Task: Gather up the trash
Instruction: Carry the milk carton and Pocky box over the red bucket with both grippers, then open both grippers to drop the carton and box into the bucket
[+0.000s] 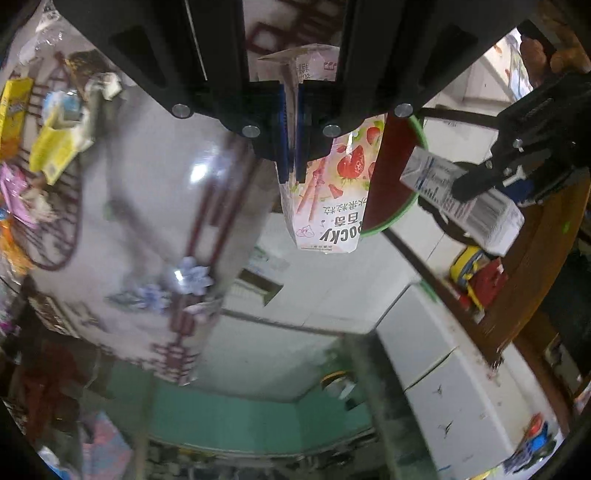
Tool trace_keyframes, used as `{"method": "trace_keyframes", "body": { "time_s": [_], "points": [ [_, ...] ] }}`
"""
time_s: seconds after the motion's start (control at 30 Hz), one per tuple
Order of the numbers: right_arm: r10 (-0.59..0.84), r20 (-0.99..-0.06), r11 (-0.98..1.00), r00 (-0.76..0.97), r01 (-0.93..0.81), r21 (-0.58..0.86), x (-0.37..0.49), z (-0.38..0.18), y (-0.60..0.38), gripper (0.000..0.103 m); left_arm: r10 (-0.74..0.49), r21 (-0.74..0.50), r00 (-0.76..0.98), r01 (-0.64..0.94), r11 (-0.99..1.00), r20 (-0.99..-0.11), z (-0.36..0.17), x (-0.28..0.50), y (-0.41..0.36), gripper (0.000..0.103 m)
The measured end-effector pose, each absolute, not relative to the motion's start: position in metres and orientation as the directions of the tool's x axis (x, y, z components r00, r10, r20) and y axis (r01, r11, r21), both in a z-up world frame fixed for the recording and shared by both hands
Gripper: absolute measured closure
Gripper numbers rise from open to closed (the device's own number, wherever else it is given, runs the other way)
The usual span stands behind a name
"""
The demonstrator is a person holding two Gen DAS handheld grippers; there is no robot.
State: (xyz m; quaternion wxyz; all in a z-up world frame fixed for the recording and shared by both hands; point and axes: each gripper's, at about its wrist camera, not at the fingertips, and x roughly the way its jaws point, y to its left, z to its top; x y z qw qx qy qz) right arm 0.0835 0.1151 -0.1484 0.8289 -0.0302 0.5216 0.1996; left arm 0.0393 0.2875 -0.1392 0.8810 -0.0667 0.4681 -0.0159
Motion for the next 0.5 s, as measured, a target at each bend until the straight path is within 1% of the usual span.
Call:
{"method": "trace_keyframes", "body": {
  "time_s": [0.13,0.17,0.2,0.23,0.27,0.4,0.43,0.47,0.5],
  "points": [
    [0.32,-0.88,0.907,0.351,-0.382,0.177,0.087,-0.158,0.133,0.097,-0.079,-0.128,0.566,-0.047,0.991,-0.821,-0.14,0.042,0.299,0.053],
    [0.325,-0.88,0.906,0.348,-0.382,0.184,0.088,-0.159,0.135,0.093,-0.069,-0.122,0.567,-0.056,0.991,-0.821,-0.141,0.043,0.302,0.045],
    [0.32,-0.879,0.909,0.354,-0.378,0.179,0.085,-0.158,0.134,0.085,-0.063,-0.119,0.567,-0.063,0.991,-0.821,-0.141,0.044,0.303,0.026],
    [0.315,-0.875,0.912,0.367,-0.373,0.172,0.083,-0.155,0.133,0.065,-0.067,-0.129,0.573,-0.068,0.989,-0.817,-0.141,0.043,0.306,0.02],
    [0.314,-0.869,0.914,0.382,-0.37,0.167,0.081,-0.152,0.132,0.054,-0.079,-0.145,0.579,-0.069,0.987,-0.812,-0.14,0.043,0.307,0.019],
    [0.29,-0.852,0.923,0.436,-0.363,0.129,0.069,-0.136,0.124,0.056,-0.104,-0.164,0.583,-0.051,0.985,-0.806,-0.137,0.042,0.304,0.019],
    [0.286,-0.85,0.926,0.443,-0.357,0.126,0.067,-0.133,0.12,0.054,-0.119,-0.175,0.584,-0.041,0.984,-0.803,-0.136,0.042,0.301,0.019],
    [0.284,-0.849,0.927,0.446,-0.352,0.126,0.066,-0.131,0.117,0.049,-0.13,-0.184,0.585,-0.032,0.982,-0.8,-0.135,0.042,0.298,0.019],
    [0.28,-0.848,0.931,0.451,-0.342,0.125,0.063,-0.128,0.112,0.048,-0.138,-0.189,0.587,-0.026,0.982,-0.798,-0.134,0.042,0.294,0.019]
  ]
}}
